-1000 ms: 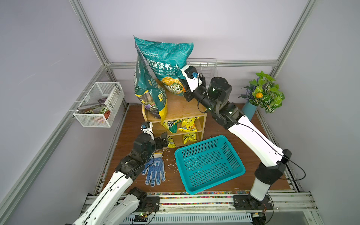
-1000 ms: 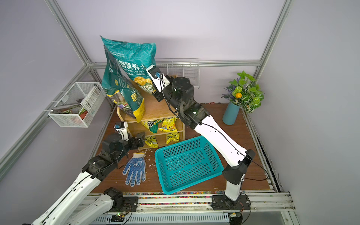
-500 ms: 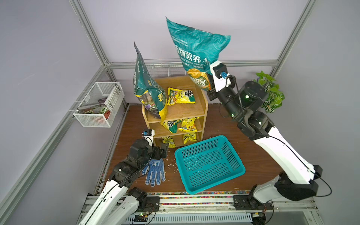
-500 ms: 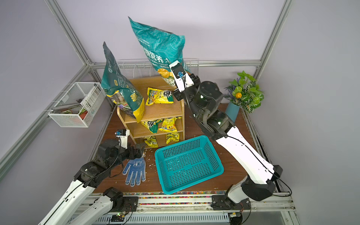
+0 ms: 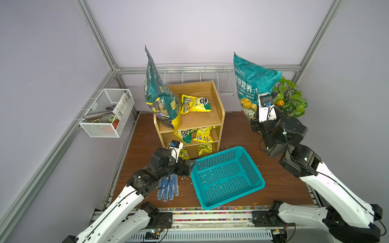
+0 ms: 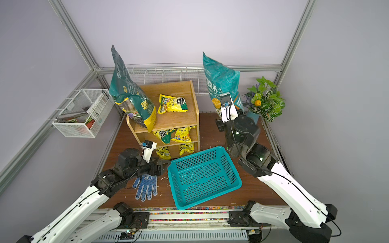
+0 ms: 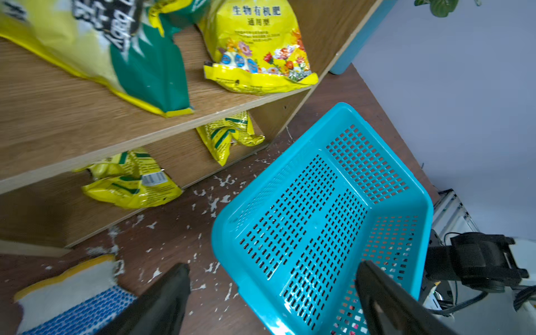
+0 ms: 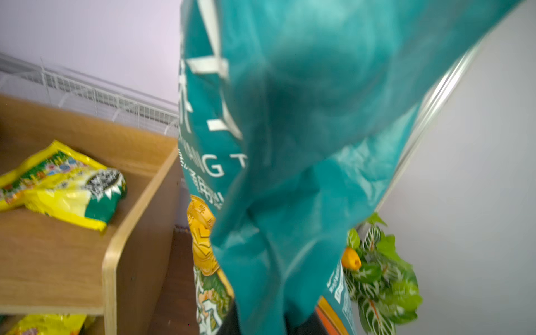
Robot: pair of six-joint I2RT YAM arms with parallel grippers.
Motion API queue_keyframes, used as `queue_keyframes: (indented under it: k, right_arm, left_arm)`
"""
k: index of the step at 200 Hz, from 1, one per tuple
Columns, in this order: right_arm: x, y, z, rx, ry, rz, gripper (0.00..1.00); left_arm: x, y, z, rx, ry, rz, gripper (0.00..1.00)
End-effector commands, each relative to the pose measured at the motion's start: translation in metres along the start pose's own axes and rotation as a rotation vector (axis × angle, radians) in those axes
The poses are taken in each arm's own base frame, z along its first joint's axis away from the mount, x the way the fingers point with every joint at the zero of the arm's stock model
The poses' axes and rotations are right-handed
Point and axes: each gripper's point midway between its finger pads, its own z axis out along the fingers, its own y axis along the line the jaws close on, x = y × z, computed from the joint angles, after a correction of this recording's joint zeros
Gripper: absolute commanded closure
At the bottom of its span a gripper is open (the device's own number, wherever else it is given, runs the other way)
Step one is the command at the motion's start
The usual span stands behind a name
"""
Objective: Take down the fertilizer bag from the shelf
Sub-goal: Place the fertilizer bag in the storage box.
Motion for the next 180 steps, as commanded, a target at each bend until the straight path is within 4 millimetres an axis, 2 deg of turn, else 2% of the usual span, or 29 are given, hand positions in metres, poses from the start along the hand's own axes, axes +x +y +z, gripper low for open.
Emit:
queue_keyframes:
  k: [1,17,34,63,83,121,137,162,180]
  right_arm:
    - [0.005,-0.023,-0.017,0.035,-0.006,0.251,1.0]
    - [0.044,-0.006,-0.019,-0.007,0.089,0.277,1.0]
    - [0.075,0.009,-0.023,-0.062,0.149,0.332,1.0]
    - [0.108,0.028,-0.033,-0.156,0.234,0.359,1.0]
    - [0.132,0.031,-0.041,-0.16,0.311,0.382,1.0]
    - [0.149,0.042,-0.042,-0.186,0.236,0.538,1.0]
    - [0.157,0.047,-0.036,-0.172,0.178,0.539,1.0]
    - [0.157,0.068,-0.029,-0.238,0.07,0.546,1.0]
    - [0.164,0.073,-0.023,-0.22,0.03,0.593,1.0]
  left_arm:
    - [-0.005,-0.01,0.014,0.044,-0.037,-0.011,0.07]
    - [-0.007,-0.015,0.023,0.062,-0.042,-0.02,0.06]
    - [-0.01,-0.017,0.032,0.065,-0.045,-0.018,0.06]
    - [-0.012,-0.018,0.039,0.068,-0.042,-0.014,0.06]
    - [-0.007,-0.015,0.042,0.062,-0.03,-0.01,0.06]
    - [0.0,-0.011,0.049,0.053,-0.008,-0.016,0.06]
    - [-0.001,-0.01,0.05,0.045,-0.003,-0.023,0.06]
    - [-0.002,-0.008,0.05,0.033,-0.004,-0.024,0.06]
    - [-0.003,-0.007,0.049,0.018,0.001,-0.019,0.05]
